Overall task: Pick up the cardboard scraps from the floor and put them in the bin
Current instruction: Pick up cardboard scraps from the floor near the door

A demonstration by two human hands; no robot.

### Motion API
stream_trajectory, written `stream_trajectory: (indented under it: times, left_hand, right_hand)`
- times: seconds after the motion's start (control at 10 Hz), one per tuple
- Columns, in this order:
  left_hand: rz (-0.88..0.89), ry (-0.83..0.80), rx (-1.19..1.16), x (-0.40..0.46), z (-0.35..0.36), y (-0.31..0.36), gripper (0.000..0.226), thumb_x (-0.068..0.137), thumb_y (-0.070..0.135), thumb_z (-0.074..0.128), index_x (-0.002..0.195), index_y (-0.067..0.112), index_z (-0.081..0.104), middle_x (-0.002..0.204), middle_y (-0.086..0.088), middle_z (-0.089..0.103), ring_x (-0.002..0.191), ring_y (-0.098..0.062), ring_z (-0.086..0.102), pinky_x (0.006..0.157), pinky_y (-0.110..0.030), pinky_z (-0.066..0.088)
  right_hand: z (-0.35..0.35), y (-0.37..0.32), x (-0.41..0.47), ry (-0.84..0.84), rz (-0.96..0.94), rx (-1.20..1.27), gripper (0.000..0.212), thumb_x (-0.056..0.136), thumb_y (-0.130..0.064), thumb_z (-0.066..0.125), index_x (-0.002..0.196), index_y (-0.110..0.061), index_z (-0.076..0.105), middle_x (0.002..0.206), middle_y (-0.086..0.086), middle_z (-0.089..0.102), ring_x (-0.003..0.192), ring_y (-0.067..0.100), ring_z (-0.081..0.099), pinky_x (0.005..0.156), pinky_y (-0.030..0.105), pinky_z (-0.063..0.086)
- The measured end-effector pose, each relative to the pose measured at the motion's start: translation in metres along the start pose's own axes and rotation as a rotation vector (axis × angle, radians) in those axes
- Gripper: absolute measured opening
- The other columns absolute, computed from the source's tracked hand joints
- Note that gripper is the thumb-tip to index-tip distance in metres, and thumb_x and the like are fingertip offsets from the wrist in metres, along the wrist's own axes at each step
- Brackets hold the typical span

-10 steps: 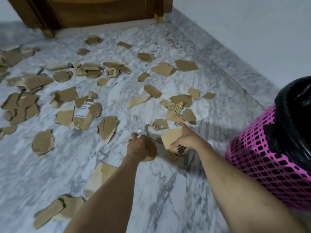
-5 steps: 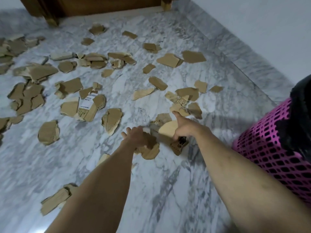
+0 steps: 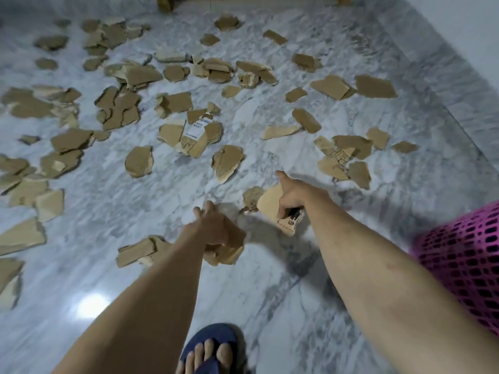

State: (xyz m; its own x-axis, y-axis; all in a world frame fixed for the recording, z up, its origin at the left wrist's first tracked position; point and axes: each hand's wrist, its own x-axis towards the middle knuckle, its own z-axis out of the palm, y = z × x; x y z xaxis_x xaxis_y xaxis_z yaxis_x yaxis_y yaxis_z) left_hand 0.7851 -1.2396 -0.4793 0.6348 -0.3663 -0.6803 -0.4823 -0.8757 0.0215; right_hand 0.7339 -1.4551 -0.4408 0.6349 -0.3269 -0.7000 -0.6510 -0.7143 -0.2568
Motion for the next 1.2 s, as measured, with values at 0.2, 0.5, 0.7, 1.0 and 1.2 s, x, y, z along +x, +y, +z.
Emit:
stream_trajectory:
  times: [0.2, 0.5, 0.7, 1.0, 1.2]
  left_hand:
    - [-0.036, 0.110, -0.208, -0.008, 0.015, -0.006, 0.058, 0.085, 0.025, 0.073, 0.139, 0.019, 0.049, 0.148, -0.011, 0.034, 0.128, -0.037, 0.047, 0.097, -0.041, 0.046]
    - [0.080, 0.037, -0.412, -0.016, -0.014, -0.036, 0.055, 0.084, 0.006, 0.068, 0.125, 0.021, 0.034, 0.104, -0.013, 0.059, 0.089, -0.031, 0.062, 0.064, -0.030, 0.048]
    - [-0.105, -0.011, -0.382, -0.045, 0.000, -0.117, 0.065, 0.053, 0.030, 0.083, 0.110, 0.012, 0.059, 0.097, -0.005, 0.066, 0.091, -0.025, 0.066, 0.067, -0.030, 0.051]
    - [-0.393, 0.053, -0.352, -0.046, 0.052, -0.145, 0.075, 0.082, 0.029, 0.078, 0.142, 0.009, 0.037, 0.138, -0.020, 0.029, 0.122, -0.043, 0.043, 0.100, -0.045, 0.044]
    - [-0.113, 0.062, -0.582, -0.017, 0.019, -0.136, 0.070, 0.073, 0.010, 0.084, 0.123, 0.015, 0.036, 0.110, -0.012, 0.055, 0.097, -0.033, 0.058, 0.069, -0.036, 0.046]
  right_hand:
    - [0.018, 0.014, -0.019, 0.108, 0.102, -0.041, 0.075, 0.073, -0.005, 0.083, 0.134, -0.014, 0.040, 0.116, 0.018, 0.062, 0.107, 0.035, 0.062, 0.089, 0.048, 0.056]
    - [0.023, 0.013, -0.020, 0.119, 0.033, 0.255, 0.086, 0.063, -0.015, 0.089, 0.134, -0.027, 0.042, 0.126, 0.004, 0.057, 0.113, 0.030, 0.057, 0.097, 0.048, 0.050]
    - [0.040, -0.033, -0.021, 0.020, -0.075, 0.219, 0.099, 0.070, -0.012, 0.087, 0.149, -0.024, 0.029, 0.142, 0.011, 0.049, 0.124, 0.031, 0.051, 0.095, 0.037, 0.047]
    - [0.059, -0.079, -0.004, 0.054, -0.108, 0.199, 0.102, 0.071, -0.011, 0.087, 0.151, -0.024, 0.027, 0.146, 0.017, 0.045, 0.129, 0.036, 0.048, 0.101, 0.044, 0.048]
    - [0.053, -0.066, 0.005, 0.052, -0.091, 0.322, 0.100, 0.072, -0.007, 0.086, 0.152, -0.023, 0.029, 0.147, 0.013, 0.045, 0.128, 0.033, 0.048, 0.101, 0.040, 0.046]
